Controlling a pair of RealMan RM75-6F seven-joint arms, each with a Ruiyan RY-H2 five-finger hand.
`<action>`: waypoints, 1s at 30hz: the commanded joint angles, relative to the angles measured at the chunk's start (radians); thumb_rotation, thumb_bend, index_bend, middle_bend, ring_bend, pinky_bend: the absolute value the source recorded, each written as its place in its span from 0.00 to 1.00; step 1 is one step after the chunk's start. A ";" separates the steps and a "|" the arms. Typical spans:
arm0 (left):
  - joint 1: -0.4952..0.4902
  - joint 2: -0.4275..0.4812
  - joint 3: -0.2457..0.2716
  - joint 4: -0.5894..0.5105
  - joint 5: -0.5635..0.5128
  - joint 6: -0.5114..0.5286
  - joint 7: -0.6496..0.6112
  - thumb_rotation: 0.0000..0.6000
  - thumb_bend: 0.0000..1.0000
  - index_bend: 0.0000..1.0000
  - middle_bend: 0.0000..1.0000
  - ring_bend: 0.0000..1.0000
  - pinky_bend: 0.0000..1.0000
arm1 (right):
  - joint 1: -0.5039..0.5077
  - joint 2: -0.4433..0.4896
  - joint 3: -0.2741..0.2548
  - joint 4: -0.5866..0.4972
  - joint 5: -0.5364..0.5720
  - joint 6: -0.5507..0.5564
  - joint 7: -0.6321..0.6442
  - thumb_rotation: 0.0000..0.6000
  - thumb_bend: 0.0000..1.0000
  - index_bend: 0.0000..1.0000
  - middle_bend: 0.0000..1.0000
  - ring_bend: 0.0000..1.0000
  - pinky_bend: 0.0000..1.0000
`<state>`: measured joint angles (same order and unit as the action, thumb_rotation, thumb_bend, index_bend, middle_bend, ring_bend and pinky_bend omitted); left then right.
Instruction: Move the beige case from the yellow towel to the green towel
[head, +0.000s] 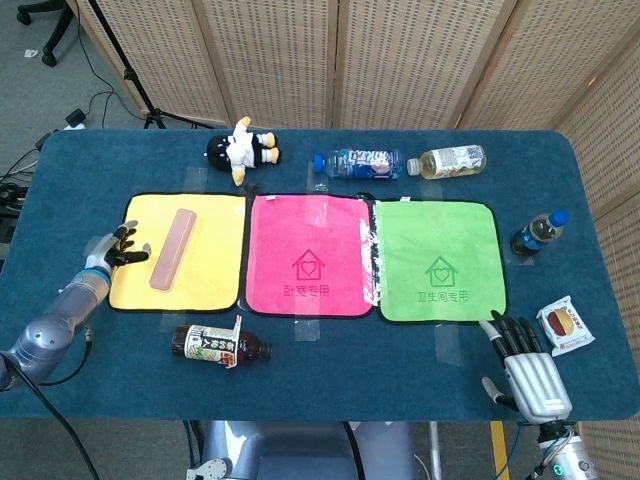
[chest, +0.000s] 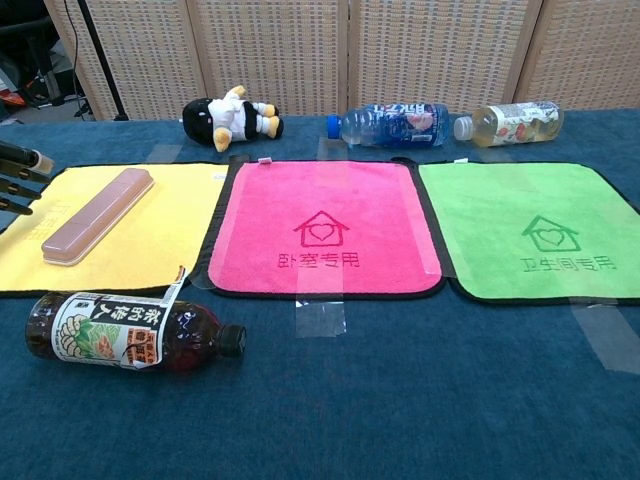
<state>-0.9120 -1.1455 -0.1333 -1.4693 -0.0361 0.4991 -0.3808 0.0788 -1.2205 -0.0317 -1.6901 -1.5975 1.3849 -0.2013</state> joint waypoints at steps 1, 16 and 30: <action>0.001 -0.020 0.001 0.016 -0.015 -0.012 0.003 1.00 0.58 0.00 0.00 0.00 0.02 | 0.000 0.000 -0.001 0.001 0.002 0.000 0.001 1.00 0.35 0.07 0.00 0.00 0.00; 0.032 -0.085 -0.056 0.029 0.056 0.032 0.010 1.00 0.59 0.00 0.00 0.00 0.02 | 0.003 -0.002 -0.004 0.004 0.002 0.004 0.004 1.00 0.35 0.07 0.00 0.00 0.00; 0.057 -0.131 -0.099 0.031 0.123 0.056 0.018 1.00 0.58 0.00 0.00 0.00 0.02 | 0.004 -0.002 -0.006 0.002 0.001 0.009 0.002 1.00 0.35 0.07 0.00 0.00 0.00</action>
<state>-0.8578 -1.2718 -0.2273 -1.4397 0.0833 0.5519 -0.3620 0.0827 -1.2224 -0.0377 -1.6884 -1.5967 1.3936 -0.1990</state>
